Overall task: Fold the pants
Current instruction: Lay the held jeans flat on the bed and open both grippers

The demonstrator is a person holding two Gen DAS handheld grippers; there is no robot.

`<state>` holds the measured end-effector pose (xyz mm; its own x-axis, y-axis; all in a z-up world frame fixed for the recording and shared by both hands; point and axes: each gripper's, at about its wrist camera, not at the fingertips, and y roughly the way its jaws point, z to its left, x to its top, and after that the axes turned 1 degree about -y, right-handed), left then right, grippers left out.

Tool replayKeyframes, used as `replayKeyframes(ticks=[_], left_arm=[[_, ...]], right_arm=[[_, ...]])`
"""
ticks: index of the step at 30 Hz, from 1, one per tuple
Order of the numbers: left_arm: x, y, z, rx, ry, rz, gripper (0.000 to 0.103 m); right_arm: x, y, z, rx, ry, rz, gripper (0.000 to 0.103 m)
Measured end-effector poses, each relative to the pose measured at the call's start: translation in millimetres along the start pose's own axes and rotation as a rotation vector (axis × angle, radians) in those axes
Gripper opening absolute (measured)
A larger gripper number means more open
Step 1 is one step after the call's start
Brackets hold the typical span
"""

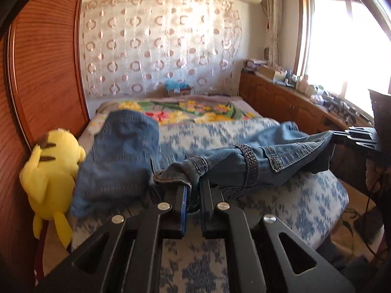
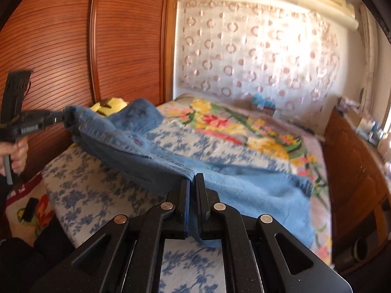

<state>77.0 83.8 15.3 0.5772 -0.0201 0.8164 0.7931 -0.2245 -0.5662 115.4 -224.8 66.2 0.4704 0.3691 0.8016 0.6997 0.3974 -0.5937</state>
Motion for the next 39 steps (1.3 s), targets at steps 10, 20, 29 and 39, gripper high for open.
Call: replayKeyframes(ticks=[10,20,29,39], left_arm=[[-23.5,15.8,-9.0,-0.013,-0.019,0.042,0.006],[-26.3,19.2,-8.7,-0.013,-0.018,0.050,0.006],[-27.3,19.9,-10.0,-0.013,-0.018,0.052,0.006],[-26.8,19.5,-8.6,-0.024,-0.027,0.051,0.006]], right_arm=[[-63.2,17.0,-16.5,0.028,0.138,0.124,0.031],[-122.9,-2.9,-17.0,-0.028,0.245,0.145,0.041],[-145.9,17.8,-13.3,-0.008,0.344,0.163,0.042],[-136.2,46.2,-8.6,-0.086,0.357,0.149,0.039]])
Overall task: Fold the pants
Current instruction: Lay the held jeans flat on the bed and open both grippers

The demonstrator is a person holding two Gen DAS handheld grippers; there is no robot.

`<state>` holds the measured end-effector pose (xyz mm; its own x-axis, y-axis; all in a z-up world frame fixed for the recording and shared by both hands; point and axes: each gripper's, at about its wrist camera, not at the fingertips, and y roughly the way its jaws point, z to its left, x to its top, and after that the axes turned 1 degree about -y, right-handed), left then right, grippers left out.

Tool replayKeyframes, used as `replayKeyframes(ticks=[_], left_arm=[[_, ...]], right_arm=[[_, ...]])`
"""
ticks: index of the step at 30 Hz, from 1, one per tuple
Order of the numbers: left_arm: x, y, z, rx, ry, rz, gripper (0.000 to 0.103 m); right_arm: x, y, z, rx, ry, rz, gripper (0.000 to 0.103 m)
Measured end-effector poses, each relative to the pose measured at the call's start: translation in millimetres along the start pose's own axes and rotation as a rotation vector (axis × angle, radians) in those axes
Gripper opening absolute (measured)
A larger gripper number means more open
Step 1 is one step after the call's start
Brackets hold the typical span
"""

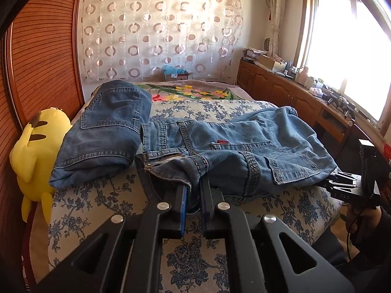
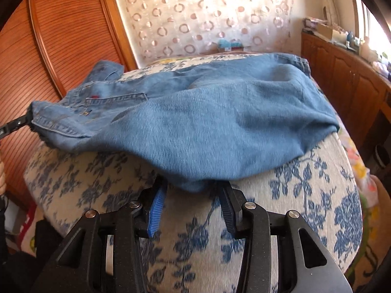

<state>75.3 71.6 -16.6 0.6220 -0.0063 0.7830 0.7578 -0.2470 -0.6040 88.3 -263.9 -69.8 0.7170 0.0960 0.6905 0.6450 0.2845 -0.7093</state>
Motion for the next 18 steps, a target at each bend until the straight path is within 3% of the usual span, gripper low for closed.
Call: replayKeyframes(ticks=[2,4,11,18], left_arm=[[-0.7,-0.4,0.7,-0.009,0.003,-0.001,0.006],[-1.5,-1.8,1.2,-0.015,-0.001,-0.005,0.006],[-2.9,-20.2,-2.2,-0.048,-0.013,-0.046,0.006],[-2.1,-38.3,-15.2,-0.062,0.012,-0.070,0.006]], right_arm=[[0.5,1.2,1.1,-0.028,-0.013,-0.003,0.012],[0.9,0.9,-0.7,-0.015,-0.020,0.001,0.002],[21.8,-56.4,-20.2,-0.001,-0.079,-0.079,0.000],[39.0,-96.8,-14.0,-0.026,-0.171,-0.068,0.000]])
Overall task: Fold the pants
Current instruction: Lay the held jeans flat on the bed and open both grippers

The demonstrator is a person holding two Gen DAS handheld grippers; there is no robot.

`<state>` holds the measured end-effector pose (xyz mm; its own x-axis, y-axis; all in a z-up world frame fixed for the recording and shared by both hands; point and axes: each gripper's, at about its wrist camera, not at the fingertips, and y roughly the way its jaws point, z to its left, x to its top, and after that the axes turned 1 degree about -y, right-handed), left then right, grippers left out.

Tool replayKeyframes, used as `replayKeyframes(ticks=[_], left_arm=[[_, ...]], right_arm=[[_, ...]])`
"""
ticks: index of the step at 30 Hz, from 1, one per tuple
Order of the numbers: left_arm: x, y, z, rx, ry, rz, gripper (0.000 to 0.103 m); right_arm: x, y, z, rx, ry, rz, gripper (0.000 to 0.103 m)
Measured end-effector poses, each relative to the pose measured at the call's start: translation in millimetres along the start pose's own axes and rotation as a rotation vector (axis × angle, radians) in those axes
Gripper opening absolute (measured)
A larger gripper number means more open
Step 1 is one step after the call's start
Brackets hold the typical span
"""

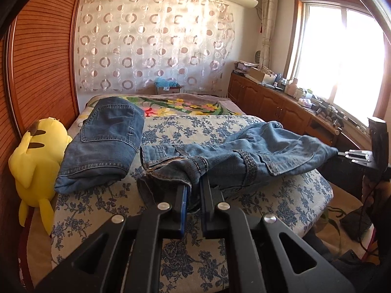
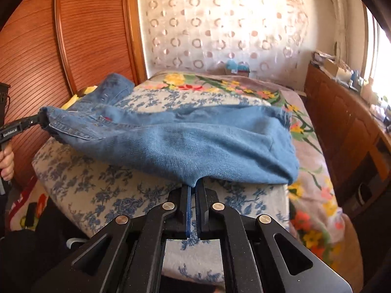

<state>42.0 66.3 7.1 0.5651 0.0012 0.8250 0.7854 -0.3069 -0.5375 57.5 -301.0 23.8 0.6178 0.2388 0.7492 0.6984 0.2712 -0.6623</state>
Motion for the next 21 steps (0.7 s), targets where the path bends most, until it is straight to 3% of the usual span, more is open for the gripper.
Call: replayKeyframes(ticks=[5,12,18,21], left_arm=[[-26.9,-10.2,0.6,-0.017,0.001,0.044,0.006],[-59.0,-9.8,-6.5,-0.036,-0.004,0.121,0.009],[-59.4,-16.3,-13.0,-0.005,0.026,0.133,0.018],[-56.8,-26.2,-6.7,0.028,0.029,0.116,0.029]], right_arm=[[0.5,-17.4,6.1,0.014,-0.017,0.004,0.000],[-21.9,-11.3,6.3,0.030,-0.007,0.070,0.001],[-14.2,-30.9,1.1,-0.002,0.000,0.015,0.008],[-9.6,-29.7,2.0,-0.002,-0.001,0.000,0.016]])
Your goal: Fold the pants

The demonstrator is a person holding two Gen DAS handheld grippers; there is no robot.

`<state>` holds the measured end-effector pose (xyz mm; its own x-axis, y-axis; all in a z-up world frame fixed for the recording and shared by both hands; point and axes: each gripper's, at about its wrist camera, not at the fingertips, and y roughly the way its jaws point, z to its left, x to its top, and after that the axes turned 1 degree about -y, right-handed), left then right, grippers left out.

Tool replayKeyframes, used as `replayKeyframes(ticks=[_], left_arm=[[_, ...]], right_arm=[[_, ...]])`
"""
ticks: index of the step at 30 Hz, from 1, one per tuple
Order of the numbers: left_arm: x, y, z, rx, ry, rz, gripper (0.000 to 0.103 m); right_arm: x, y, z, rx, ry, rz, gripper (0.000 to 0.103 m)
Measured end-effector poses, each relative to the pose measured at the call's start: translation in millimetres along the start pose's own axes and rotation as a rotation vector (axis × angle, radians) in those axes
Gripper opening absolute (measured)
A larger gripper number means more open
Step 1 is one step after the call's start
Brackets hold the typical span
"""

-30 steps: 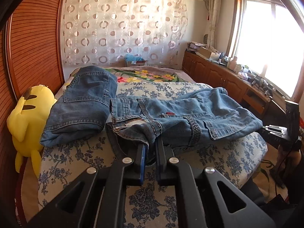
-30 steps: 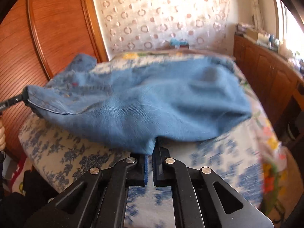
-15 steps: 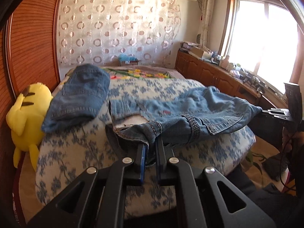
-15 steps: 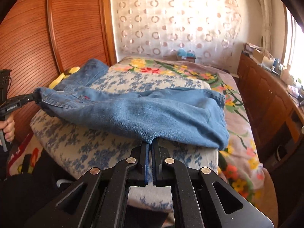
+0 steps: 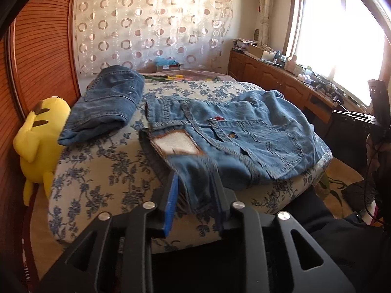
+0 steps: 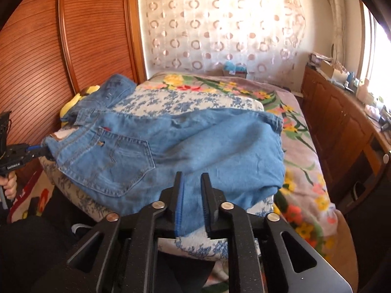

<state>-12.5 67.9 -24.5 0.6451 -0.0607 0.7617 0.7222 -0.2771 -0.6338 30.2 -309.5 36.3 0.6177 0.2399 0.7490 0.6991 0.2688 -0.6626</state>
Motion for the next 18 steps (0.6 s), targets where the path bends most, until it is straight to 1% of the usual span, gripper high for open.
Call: replayKeyframes(ticks=[2,4,6,7,8,9,11,13,16,18], left_arm=[[3.7,-5.4,9.1,0.012,-0.008,-0.015,0.042],[7.7,-9.5,16.1,0.023,-0.013,-0.028,0.044],[14.0,-9.8,22.3,0.040,-0.018,-0.037,0.051],[17.1,-9.6,25.1,0.045,-0.023,-0.045,0.060],[19.2,-8.6,27.8,0.046,-0.027,-0.050,0.065],[22.7,-6.1,29.7,0.040,-0.030,-0.053,0.065],[28.7,1.3,33.2,0.042,-0.030,-0.047,0.065],[33.1,11.1,33.2,0.052,-0.024,-0.043,0.065],[38.6,28.8,33.3,0.062,-0.013,-0.033,0.065],[41.7,40.8,35.2,0.066,-0.018,-0.018,0.065]], right_arm=[[2.1,5.9,2.3,0.001,0.000,-0.004,0.020],[3.7,16.4,5.3,0.017,0.009,-0.002,0.022],[4.8,28.9,12.1,0.038,0.015,-0.005,0.024],[5.3,33.4,14.4,0.044,0.015,-0.005,0.026],[5.6,38.6,17.8,0.053,0.013,-0.006,0.029],[6.3,45.1,21.4,0.065,0.014,-0.008,0.031],[7.8,56.5,25.4,0.072,0.016,-0.008,0.044],[11.1,71.4,32.2,0.066,0.009,-0.009,0.047],[13.7,89.7,36.1,0.084,0.013,-0.008,0.057],[15.1,104.2,39.3,0.076,0.013,-0.003,0.058]])
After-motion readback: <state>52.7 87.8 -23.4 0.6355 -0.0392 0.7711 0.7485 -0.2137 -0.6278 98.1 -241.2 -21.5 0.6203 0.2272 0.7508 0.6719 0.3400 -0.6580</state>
